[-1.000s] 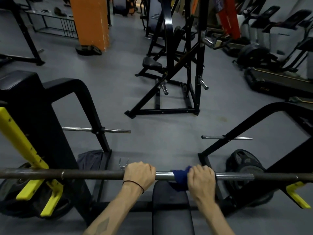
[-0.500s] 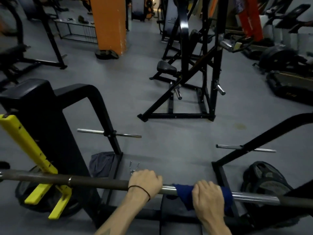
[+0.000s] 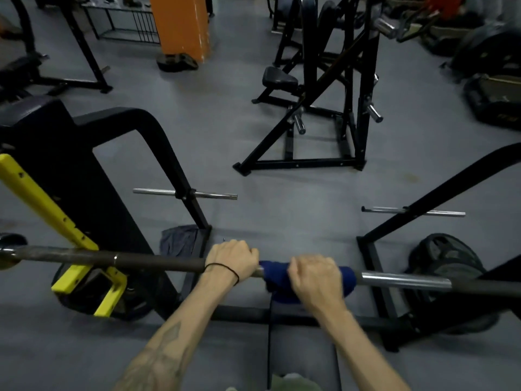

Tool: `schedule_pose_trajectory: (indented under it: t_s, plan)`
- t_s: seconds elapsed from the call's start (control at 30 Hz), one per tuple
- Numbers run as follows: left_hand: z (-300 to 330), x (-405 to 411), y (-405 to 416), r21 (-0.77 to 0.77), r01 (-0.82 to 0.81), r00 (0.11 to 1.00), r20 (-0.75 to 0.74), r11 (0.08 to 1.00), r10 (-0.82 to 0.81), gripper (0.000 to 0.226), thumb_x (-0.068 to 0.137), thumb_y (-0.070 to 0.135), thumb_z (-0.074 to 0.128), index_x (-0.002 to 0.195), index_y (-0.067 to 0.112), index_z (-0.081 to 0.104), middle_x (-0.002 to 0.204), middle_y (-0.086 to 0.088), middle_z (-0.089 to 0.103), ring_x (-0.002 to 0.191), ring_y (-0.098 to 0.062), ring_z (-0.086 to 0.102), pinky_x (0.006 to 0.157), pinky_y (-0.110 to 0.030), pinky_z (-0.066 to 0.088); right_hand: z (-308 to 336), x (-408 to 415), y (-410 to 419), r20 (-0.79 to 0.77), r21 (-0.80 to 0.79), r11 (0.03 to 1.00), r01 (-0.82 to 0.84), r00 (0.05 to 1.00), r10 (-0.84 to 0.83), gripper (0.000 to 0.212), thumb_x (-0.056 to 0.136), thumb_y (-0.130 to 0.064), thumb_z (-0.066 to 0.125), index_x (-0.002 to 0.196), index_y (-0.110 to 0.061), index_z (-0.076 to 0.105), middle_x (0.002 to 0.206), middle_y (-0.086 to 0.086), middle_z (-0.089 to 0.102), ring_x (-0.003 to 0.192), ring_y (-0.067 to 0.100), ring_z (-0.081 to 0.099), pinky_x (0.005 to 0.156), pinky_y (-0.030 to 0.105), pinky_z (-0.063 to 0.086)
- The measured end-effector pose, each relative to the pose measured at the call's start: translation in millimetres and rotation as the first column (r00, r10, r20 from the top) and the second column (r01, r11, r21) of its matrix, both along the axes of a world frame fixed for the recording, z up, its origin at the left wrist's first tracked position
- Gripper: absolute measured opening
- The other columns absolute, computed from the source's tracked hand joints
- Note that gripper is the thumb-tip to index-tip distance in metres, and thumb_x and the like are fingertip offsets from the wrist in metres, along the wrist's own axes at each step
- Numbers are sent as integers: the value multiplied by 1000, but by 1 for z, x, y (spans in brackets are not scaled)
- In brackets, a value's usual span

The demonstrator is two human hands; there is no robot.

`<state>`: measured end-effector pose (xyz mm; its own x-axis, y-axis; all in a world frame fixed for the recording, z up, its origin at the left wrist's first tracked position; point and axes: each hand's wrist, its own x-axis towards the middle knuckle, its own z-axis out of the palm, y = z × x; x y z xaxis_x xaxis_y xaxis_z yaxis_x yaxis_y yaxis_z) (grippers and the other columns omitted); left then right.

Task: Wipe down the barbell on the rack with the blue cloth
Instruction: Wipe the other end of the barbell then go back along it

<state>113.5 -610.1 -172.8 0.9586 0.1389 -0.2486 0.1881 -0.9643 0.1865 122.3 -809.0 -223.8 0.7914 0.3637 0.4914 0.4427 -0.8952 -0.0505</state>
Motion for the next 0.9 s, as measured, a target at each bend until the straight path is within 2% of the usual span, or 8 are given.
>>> schedule_pose_trajectory:
  t_s: [0.17,0.3,0.37,0.47,0.53,0.63,0.8,0.9]
  plan:
    - [-2,0,-1,6,5,1000,-24,1000,-5,39,96,33,38,100,9,68,113,-18,67,103,-36,63,78,-37,37,0,-12,-10,-21,128,961,245,970,-244,31,87,-19,47,58,-13,56,59,9,57,57,29,50,61,40,30]
    - [-8,-6,-2,117,100,992,68,988,-109,44,98,34,31,100,11,69,109,-14,70,103,-35,64,71,-36,36,-4,-40,71,-63,199,978,57,997,-46,28,97,-22,45,74,-16,60,72,4,55,67,25,48,69,41,33]
    - [-11,-17,6,219,170,972,121,961,-199,54,93,34,20,98,13,70,93,-12,72,86,-35,68,62,-33,37,-4,-38,46,-52,163,986,-31,998,40,28,100,-24,43,77,-17,57,73,2,54,68,24,46,70,41,36]
    - [-24,-43,30,250,162,916,323,955,-240,43,92,27,35,73,10,69,56,-8,60,47,-31,57,44,-35,46,-2,-30,-21,-25,178,982,66,998,-63,30,100,-26,43,73,-17,54,71,3,50,67,28,47,72,44,38]
    - [-33,-60,43,200,89,850,495,976,-179,32,95,27,47,70,13,60,61,-6,54,55,-29,52,54,-41,46,-3,-32,-34,-63,259,930,263,965,-255,29,99,-24,43,73,-17,54,72,2,49,72,28,47,82,47,41]
    - [-40,-61,44,201,-8,843,528,980,-101,37,100,36,42,74,16,59,72,-5,56,70,-28,52,69,-44,42,-6,-40,34,-138,392,814,428,903,-407,24,96,-21,47,78,-13,61,81,9,55,85,30,47,100,50,36]
    - [-46,-51,43,143,10,826,556,990,-89,50,100,44,36,71,15,64,66,-4,62,64,-27,59,63,-40,46,-7,-58,67,-109,247,969,7,994,21,26,105,-36,43,105,-21,65,95,-4,62,91,19,54,98,39,39]
    - [-45,-57,64,169,67,814,561,983,-152,46,99,44,39,80,13,68,75,-4,65,75,-27,63,85,-44,50,-11,-41,-2,-42,184,982,36,999,-29,27,104,-36,46,97,-17,64,86,1,59,83,27,54,89,41,41]
